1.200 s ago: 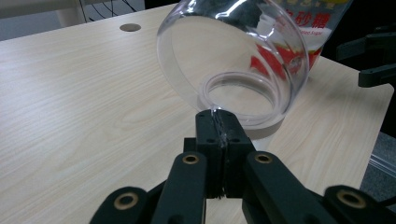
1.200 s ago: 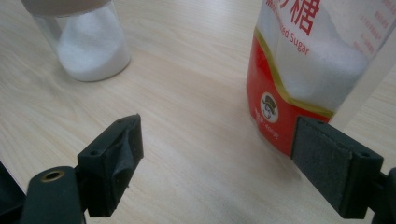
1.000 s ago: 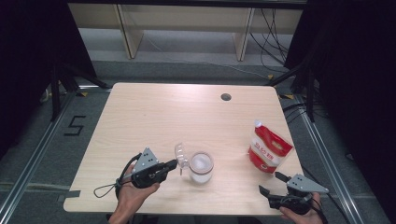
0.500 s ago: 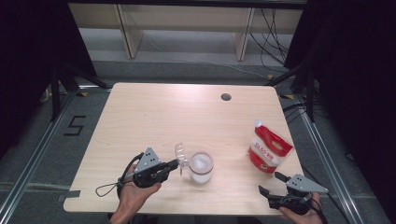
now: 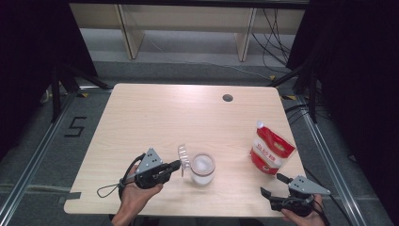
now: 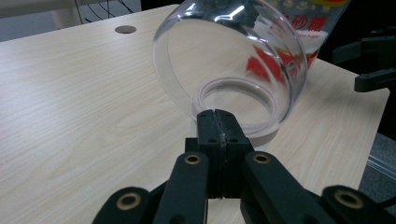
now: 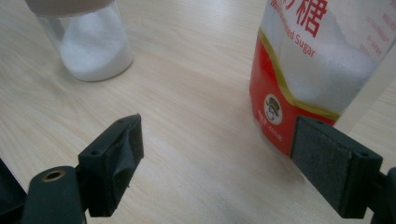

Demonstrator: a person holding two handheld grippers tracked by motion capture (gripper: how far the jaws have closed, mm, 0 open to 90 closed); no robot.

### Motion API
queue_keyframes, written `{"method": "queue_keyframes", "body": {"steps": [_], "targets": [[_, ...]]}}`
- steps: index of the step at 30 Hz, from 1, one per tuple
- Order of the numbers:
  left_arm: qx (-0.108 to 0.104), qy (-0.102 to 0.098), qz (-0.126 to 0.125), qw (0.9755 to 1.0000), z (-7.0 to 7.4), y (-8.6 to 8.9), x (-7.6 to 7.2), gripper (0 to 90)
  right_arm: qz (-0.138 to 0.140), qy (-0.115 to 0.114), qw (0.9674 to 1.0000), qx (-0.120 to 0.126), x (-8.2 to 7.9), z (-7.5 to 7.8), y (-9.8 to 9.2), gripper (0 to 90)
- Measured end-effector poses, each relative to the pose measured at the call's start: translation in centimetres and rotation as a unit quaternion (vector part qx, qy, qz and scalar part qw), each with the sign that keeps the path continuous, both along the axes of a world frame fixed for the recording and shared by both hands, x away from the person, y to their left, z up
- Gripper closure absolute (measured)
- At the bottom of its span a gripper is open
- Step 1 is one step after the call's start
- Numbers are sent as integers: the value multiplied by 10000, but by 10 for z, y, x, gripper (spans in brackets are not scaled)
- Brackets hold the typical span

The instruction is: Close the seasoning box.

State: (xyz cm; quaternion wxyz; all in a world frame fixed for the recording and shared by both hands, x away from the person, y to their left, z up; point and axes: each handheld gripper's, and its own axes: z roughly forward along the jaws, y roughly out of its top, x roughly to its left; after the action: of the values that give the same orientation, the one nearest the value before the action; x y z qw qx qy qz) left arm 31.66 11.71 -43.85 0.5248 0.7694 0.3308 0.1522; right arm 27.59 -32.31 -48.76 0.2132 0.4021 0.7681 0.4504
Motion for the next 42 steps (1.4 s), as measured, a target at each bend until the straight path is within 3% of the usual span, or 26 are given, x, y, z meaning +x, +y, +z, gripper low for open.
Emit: {"method": "queue_keyframes", "body": {"steps": [42], "targets": [[99, -12, -163, 9998, 1, -12, 4, 888, 57, 24, 10000, 59, -1, 0, 1, 181]]}}
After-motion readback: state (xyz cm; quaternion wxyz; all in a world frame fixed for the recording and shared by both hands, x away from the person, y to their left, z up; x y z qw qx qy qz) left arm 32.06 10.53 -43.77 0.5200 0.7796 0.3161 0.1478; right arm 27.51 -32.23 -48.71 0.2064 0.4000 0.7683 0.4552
